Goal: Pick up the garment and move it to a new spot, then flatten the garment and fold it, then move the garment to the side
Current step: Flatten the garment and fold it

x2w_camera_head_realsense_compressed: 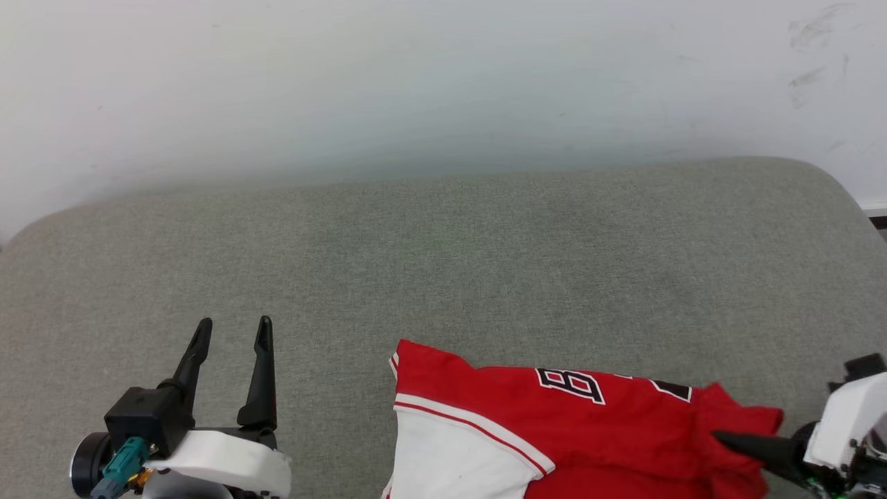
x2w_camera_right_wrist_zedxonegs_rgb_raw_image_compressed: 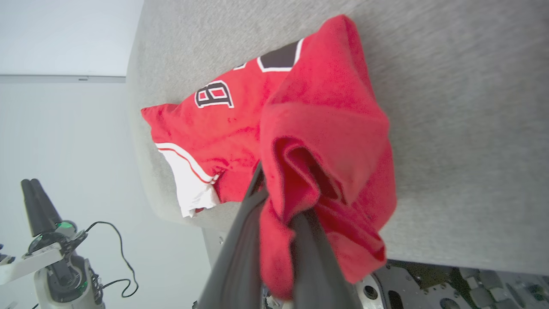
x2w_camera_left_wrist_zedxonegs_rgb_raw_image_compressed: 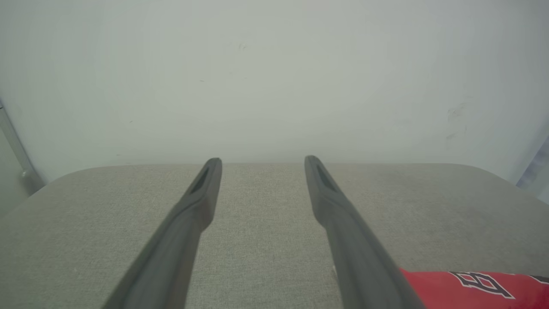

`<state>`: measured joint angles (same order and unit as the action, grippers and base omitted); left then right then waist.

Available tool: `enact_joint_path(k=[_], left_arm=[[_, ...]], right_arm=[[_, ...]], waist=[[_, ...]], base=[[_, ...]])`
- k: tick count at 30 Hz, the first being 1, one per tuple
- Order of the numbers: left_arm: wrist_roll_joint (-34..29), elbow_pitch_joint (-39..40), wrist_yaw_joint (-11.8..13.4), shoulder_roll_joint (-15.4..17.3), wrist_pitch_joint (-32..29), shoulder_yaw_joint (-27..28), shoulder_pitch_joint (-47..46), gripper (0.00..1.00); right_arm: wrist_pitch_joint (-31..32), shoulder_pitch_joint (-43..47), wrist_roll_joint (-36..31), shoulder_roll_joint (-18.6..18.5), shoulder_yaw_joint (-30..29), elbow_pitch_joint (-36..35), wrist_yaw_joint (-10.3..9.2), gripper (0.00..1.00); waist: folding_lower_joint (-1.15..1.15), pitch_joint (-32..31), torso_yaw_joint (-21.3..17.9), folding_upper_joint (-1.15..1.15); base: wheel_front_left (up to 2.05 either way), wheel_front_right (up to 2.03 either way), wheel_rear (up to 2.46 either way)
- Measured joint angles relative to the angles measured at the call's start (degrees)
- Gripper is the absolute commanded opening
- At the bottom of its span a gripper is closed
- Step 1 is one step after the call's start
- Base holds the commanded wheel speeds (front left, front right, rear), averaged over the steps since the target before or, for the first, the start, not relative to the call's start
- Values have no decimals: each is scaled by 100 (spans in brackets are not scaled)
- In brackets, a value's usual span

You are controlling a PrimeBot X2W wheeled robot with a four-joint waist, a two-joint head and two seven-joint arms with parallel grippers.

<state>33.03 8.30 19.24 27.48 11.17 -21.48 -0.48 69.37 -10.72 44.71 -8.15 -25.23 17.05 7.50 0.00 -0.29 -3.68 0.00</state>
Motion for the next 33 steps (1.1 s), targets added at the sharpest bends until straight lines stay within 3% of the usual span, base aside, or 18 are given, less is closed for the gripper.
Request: enact_joint_path(k=[3, 7, 15, 22, 23, 24, 25, 29, 33], left_arm=[[0, -11, -11, -7, -21, -38, -1, 100], [0, -56, -68, -11, -94, -119, -48, 100], [-18, -124, -202, -87, -199, -328, -288, 100], [-26, -264, -299, -201, -175, -421, -542, 100], [-25, -287, -311, -221, -160, -432, -567, 100], [-25, -313, -313, -237, -148, -436, -584, 100], [-24, -338, -320, -246, -140, -436, -596, 100], [-1, -476, -318, -285, -89, -428, -626, 100], [1, -578, -345, -327, -57, -474, -636, 100]], right_arm=[[409, -38, 443, 415, -63, -46, 0, 0], [487, -87, 1036, 488, 172, 51, 0, 0], [-651, -258, 2507, 515, 2134, 794, 0, 0], [-1697, -636, 2844, 523, 3506, 1310, 0, 0], [-1815, -686, 2843, 523, 3649, 1385, 0, 32], [-1954, -727, 2829, 523, 3767, 1424, -1, 75], [-2094, -771, 2827, 523, 3862, 1451, -1, 100], [-2342, -960, 2642, 523, 4270, 1519, -1, 100], [-2451, -1077, 2259, 376, 4603, 1081, 0, 100]], waist=[[0, -28, 30, 0], [0, -44, 140, 0], [0, 25, 554, 0], [0, 252, 949, 0], [0, 286, 1001, 0], [0, 319, 1050, 0], [0, 350, 1091, 0], [0, 430, 1183, 0], [0, 389, 1123, 0]], base=[[0, 0, 0], [0, 0, 0], [0, 0, 0], [0, 0, 0], [0, 0, 0], [0, 0, 0], [0, 0, 0], [0, 0, 0], [0, 0, 0]])
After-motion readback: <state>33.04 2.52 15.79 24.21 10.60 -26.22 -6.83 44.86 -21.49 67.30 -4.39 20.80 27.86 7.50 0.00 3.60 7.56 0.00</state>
